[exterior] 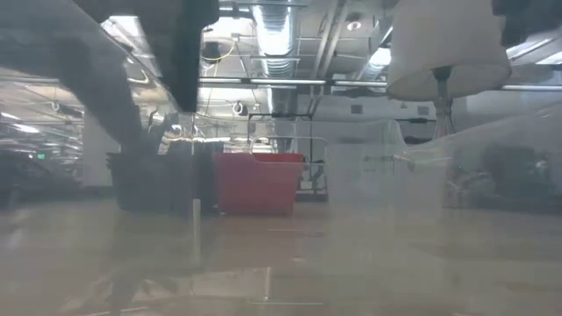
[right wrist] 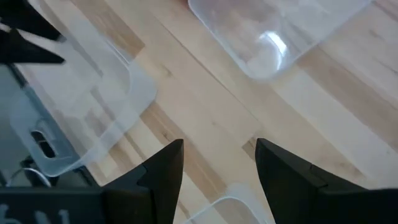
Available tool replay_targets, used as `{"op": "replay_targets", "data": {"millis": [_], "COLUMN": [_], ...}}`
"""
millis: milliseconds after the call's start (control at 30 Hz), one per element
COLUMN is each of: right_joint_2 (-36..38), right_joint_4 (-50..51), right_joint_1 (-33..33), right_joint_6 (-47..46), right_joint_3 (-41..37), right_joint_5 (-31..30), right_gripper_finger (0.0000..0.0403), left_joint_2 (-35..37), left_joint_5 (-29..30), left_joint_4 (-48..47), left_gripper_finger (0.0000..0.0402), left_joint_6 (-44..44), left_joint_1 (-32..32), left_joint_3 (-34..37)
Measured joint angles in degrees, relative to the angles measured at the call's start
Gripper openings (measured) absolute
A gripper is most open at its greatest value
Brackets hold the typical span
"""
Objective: Stack baskets by color
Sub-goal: Stack the left transparent bin on top of the top transparent bin
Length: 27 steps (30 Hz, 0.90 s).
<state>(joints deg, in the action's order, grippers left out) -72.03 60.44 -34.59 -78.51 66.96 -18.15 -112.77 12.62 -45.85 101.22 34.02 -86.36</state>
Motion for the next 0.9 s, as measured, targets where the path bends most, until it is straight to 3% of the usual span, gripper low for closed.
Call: {"op": "replay_targets", "data": {"millis": [133, 500, 700, 900], "right_joint_2": [-2.5, -4.1, -4.1, -4.0], "right_joint_4": [-0.2, -0.3, -0.2, 1.0], "right_joint_1": [-1.3, -4.9, -6.1, -8.7], "right_joint_6": [-1.6, -6.0, -7.9, -13.6], "right_joint_3": [0.0, 0.0, 0.0, 0.0], "right_joint_5": [0.2, 0.2, 0.0, -0.4], "right_gripper_finger": [0.0221, 0.0221, 0.0221, 0.0221], "left_joint_2": [0.0, -1.8, -1.2, -0.8], "left_joint_5": [-0.2, -3.3, -1.5, -0.1], "left_joint_4": [-0.1, 1.6, 0.9, -3.3], "left_gripper_finger": [0.0161, 0.001, 0.0, 0.0], "left_joint_6": [1.4, 1.3, 3.1, -1.0], "left_joint_1": [-0.5, -0.8, -1.6, -3.9], "left_joint_3": [0.0, 0.0, -0.1, -5.7]}}
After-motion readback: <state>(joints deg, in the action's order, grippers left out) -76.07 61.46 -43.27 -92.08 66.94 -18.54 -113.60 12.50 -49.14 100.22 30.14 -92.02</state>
